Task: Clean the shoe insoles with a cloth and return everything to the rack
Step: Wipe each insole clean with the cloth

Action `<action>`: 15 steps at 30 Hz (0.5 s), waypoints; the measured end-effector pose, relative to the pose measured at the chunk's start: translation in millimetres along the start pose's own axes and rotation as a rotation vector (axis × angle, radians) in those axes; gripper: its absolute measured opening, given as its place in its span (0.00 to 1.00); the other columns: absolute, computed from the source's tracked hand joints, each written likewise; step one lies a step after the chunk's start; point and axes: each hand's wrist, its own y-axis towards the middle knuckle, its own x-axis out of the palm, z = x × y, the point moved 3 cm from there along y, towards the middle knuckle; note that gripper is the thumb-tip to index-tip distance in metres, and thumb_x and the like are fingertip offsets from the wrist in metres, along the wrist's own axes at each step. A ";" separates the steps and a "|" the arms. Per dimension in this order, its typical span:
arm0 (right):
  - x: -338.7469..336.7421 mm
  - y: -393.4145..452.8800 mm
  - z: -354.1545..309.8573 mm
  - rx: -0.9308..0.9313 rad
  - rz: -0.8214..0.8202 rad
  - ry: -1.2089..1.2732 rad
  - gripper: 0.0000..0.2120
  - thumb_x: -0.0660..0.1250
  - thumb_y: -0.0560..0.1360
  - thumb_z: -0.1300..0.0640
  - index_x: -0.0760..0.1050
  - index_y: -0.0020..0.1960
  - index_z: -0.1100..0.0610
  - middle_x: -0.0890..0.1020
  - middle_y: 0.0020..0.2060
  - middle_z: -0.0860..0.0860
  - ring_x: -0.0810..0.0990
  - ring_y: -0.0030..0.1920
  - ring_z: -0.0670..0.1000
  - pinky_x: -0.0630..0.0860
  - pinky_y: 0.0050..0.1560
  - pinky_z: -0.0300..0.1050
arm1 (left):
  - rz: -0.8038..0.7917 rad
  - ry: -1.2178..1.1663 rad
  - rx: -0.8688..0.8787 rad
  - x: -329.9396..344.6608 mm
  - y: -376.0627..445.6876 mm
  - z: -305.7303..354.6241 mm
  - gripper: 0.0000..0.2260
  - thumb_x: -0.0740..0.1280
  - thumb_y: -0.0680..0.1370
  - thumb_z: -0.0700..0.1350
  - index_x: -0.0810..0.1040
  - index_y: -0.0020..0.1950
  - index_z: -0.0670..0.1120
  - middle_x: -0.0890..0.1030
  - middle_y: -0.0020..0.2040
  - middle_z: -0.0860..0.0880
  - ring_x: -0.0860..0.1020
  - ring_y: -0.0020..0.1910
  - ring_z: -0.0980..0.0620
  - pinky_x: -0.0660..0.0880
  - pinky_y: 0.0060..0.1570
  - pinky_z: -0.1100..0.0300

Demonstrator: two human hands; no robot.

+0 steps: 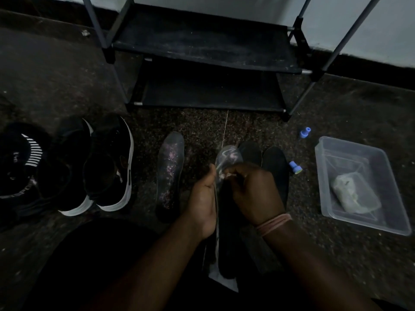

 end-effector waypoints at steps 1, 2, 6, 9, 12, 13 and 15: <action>1.9 -1.3 -4.2 -0.016 -0.053 0.039 0.11 0.69 0.72 0.66 0.84 0.47 0.52 0.86 0.45 0.45 0.83 0.47 0.42 0.77 0.52 0.36 | 0.009 -0.003 -0.002 -2.1 0.7 1.0 0.30 0.55 0.83 0.63 0.76 0.70 0.40 0.79 0.66 0.37 0.77 0.67 0.40 0.72 0.66 0.47; 3.2 -2.5 -8.4 -0.021 -0.124 0.097 0.11 0.69 0.73 0.65 0.85 0.47 0.51 0.86 0.44 0.43 0.82 0.46 0.40 0.76 0.51 0.33 | 0.022 -0.005 -0.001 -3.7 1.5 2.2 0.31 0.55 0.82 0.63 0.76 0.70 0.39 0.79 0.65 0.36 0.78 0.66 0.39 0.73 0.64 0.47; 4.9 -1.8 -9.6 0.037 -0.271 0.183 0.09 0.71 0.74 0.62 0.85 0.47 0.49 0.86 0.40 0.41 0.82 0.41 0.37 0.77 0.47 0.33 | 0.060 0.004 0.004 -6.7 3.7 4.0 0.33 0.54 0.81 0.65 0.82 0.63 0.39 0.81 0.61 0.35 0.81 0.61 0.39 0.75 0.58 0.48; 0.8 0.4 -1.5 0.015 -0.079 0.057 0.11 0.70 0.72 0.66 0.85 0.46 0.51 0.86 0.43 0.44 0.83 0.44 0.41 0.78 0.50 0.38 | 0.025 0.004 -0.038 -2.0 4.8 -1.1 0.33 0.52 0.81 0.66 0.86 0.58 0.42 0.83 0.60 0.37 0.83 0.57 0.41 0.77 0.55 0.49; 0.5 2.7 0.7 -0.061 0.056 -0.054 0.11 0.70 0.70 0.68 0.85 0.46 0.54 0.86 0.45 0.52 0.84 0.47 0.52 0.77 0.53 0.44 | -0.002 0.008 -0.065 2.8 6.4 -6.5 0.32 0.50 0.82 0.64 0.87 0.55 0.44 0.85 0.56 0.40 0.85 0.53 0.44 0.82 0.48 0.54; 0.4 2.5 1.1 -0.042 0.033 -0.058 0.11 0.70 0.71 0.66 0.85 0.47 0.53 0.86 0.45 0.51 0.84 0.47 0.52 0.78 0.52 0.46 | -0.003 0.010 -0.059 2.0 7.8 -7.4 0.32 0.50 0.83 0.64 0.86 0.56 0.43 0.85 0.56 0.39 0.85 0.52 0.44 0.82 0.47 0.54; 0.7 2.0 3.3 0.057 -0.112 -0.005 0.09 0.69 0.73 0.62 0.85 0.46 0.50 0.86 0.42 0.48 0.85 0.44 0.48 0.80 0.49 0.46 | 0.004 0.004 -0.040 -1.4 9.7 -8.0 0.33 0.50 0.82 0.64 0.85 0.57 0.41 0.84 0.56 0.38 0.85 0.53 0.43 0.81 0.49 0.53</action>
